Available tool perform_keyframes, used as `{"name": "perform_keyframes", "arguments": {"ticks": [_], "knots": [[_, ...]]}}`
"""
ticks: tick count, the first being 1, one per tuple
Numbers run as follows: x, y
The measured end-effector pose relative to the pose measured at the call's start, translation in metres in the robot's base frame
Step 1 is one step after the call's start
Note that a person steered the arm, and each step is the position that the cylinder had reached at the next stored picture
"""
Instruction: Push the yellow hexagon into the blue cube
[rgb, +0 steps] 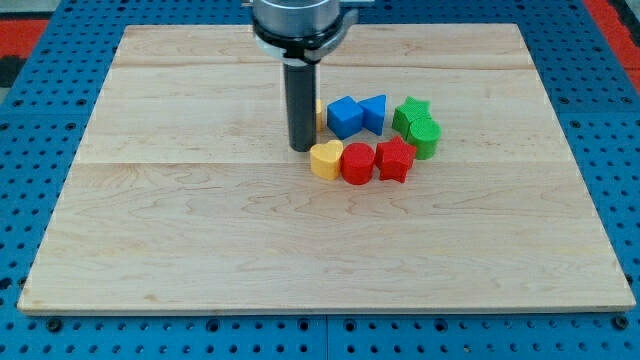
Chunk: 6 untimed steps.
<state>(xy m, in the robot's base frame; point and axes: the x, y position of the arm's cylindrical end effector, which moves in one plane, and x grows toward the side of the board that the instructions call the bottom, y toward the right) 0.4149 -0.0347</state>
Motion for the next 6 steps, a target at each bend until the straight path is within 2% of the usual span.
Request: {"name": "perform_keyframes", "arguments": {"ticks": [3, 4, 5, 6], "knots": [[0.007, -0.053], [-0.011, -0.063], [-0.048, -0.047], [-0.058, -0.024]]}}
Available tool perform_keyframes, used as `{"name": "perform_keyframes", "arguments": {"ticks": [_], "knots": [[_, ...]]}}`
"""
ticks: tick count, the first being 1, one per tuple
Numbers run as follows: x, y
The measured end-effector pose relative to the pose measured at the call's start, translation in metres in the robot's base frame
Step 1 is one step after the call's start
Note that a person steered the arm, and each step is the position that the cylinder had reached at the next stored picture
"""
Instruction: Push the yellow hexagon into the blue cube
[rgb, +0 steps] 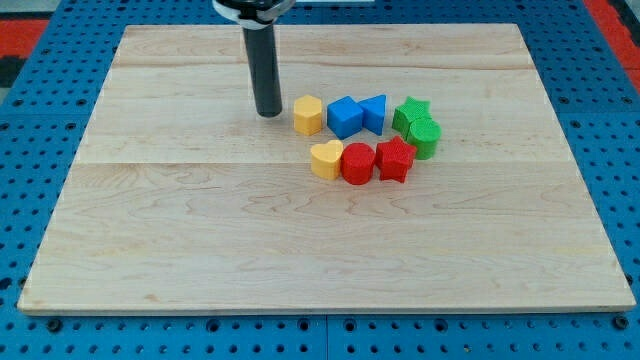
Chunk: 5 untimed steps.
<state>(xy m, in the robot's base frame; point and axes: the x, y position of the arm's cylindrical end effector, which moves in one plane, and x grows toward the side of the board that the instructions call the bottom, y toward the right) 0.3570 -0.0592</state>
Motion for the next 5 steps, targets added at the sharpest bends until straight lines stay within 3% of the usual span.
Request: {"name": "perform_keyframes", "arguments": {"ticks": [2, 4, 5], "knots": [[0.002, 0.048], [0.004, 0.050], [-0.017, 0.050]]}}
